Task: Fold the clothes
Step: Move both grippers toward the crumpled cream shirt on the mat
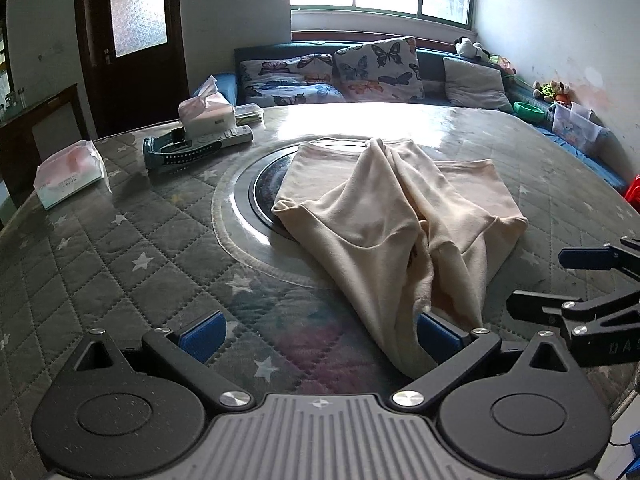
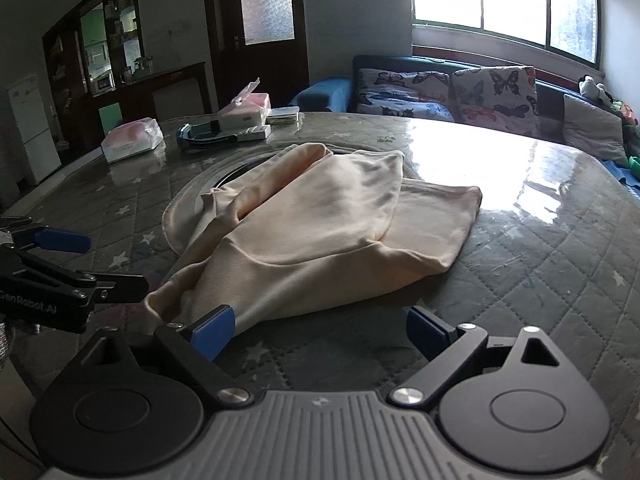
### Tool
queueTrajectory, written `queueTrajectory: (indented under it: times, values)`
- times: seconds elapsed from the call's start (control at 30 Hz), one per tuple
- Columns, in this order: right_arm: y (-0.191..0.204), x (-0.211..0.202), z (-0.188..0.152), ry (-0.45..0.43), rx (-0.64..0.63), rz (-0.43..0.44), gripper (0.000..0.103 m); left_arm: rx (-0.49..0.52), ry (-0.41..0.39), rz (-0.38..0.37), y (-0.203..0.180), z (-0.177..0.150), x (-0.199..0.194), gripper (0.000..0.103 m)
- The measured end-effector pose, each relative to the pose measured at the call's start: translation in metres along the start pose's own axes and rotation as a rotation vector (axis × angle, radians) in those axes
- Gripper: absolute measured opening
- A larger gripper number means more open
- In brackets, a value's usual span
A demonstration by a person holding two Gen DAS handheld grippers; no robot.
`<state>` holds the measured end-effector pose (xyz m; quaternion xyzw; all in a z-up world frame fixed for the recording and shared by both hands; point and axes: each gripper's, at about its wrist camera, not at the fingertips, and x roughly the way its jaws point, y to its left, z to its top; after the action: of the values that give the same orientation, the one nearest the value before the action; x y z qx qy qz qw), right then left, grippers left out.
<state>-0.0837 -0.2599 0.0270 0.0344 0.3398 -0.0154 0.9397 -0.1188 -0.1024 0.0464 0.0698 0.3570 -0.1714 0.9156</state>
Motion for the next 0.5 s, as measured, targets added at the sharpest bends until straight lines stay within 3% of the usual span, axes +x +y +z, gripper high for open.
queueTrajectory:
  times: [0.5]
  values:
    - [0.0058,-0.0031,0.0026,-0.011,-0.019,0.028,0.087,0.024,-0.006,-0.014,-0.007,0.004,-0.0016,0.103]
